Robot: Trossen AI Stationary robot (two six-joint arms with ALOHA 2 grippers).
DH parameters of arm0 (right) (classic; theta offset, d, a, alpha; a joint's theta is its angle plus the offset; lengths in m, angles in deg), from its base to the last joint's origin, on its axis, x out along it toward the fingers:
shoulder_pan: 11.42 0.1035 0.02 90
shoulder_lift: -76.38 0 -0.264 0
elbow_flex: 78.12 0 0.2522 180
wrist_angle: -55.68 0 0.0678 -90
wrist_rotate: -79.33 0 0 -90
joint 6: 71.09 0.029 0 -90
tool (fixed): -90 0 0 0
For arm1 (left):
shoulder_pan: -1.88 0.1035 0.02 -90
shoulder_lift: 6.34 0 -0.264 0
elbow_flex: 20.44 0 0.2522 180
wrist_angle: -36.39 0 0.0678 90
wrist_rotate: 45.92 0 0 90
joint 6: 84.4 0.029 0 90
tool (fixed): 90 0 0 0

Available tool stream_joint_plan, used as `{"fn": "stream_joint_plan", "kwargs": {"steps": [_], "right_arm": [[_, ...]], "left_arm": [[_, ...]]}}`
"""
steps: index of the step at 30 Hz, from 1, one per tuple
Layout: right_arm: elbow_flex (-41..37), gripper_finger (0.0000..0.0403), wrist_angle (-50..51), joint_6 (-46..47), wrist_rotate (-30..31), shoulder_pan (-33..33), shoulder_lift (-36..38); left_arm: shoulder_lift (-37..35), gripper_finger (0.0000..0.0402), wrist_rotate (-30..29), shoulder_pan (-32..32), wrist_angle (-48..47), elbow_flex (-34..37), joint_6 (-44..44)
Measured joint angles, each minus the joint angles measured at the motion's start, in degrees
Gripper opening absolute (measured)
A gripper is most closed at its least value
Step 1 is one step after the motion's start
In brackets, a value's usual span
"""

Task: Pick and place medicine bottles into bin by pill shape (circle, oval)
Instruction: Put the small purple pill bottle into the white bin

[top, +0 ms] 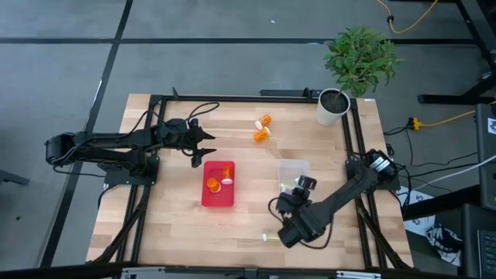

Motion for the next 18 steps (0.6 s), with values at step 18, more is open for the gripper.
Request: {"fn": "stream_joint_plan", "kwargs": {"steps": [18], "right_arm": [[-10.6, 0.0135, -0.2, 4.8, -1.8, -4.6, 0.6]], "left_arm": [[0.0, 0.0229, 0.0, 0.0, 0.0, 0.0, -0.1]]}}
